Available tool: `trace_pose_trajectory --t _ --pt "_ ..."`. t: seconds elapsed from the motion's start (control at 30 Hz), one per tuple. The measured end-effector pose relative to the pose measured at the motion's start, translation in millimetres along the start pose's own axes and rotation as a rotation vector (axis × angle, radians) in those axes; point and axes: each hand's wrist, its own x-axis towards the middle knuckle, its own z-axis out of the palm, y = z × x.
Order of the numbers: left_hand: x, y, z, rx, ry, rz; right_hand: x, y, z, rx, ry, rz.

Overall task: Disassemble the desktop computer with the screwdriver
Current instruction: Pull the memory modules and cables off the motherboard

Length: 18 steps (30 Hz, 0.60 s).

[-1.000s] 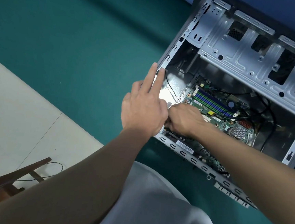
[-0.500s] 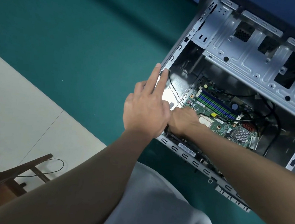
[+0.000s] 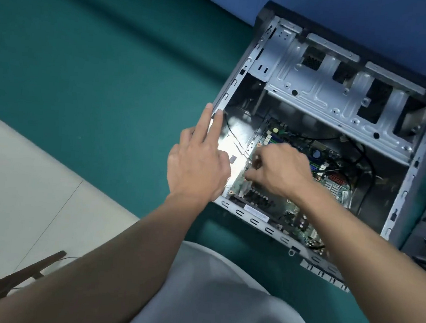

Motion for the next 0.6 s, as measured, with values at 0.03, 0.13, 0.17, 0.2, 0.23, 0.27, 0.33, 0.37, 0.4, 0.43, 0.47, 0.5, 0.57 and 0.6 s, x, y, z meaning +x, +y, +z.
trace_pose_trajectory --t 0.03,0.13,0.17,0.2,0.23,0.27,0.33,0.37,0.4,0.43,0.47,0.5,0.57,0.6 --pt "0 1 0 0.003 -0.006 -0.001 -9 10 -9 0.053 0.029 0.045" --pt "-1 2 -1 0.023 -0.018 0.001 -43 47 -35 0.165 0.174 0.178" --pt "-1 3 -1 0.055 -0.017 0.019 -55 60 -43 0.193 0.218 0.223" --pt "-1 2 -2 0.092 -0.016 0.041 -66 72 -48 0.223 0.252 0.270" --pt "-2 3 -3 0.123 -0.019 0.059 -78 85 -52 0.253 0.280 0.323" --pt "-3 5 -5 0.142 -0.018 0.072 -90 98 -55 0.283 0.308 0.378" --pt "-8 15 -8 0.136 -0.003 0.092 -112 125 -55 0.331 0.366 0.481" --pt "-13 27 -9 0.115 -0.001 0.113 -122 138 -53 0.353 0.388 0.532" --pt "-19 41 -8 0.082 -0.015 0.150 -132 151 -49 0.374 0.404 0.590" --pt "-26 59 -5 0.039 -0.040 0.197 -140 164 -44 0.394 0.412 0.648" --pt "-34 78 -1 -0.006 -0.069 0.247 -147 175 -37 0.411 0.411 0.697" --pt "-41 97 4 -0.039 -0.102 0.293 -153 186 -29 0.425 0.399 0.735" --pt "-53 131 15 -0.048 -0.174 0.330 -160 202 -8 0.441 0.335 0.780" --pt "-58 143 20 -0.032 -0.200 0.323 -162 207 3 0.442 0.299 0.785"
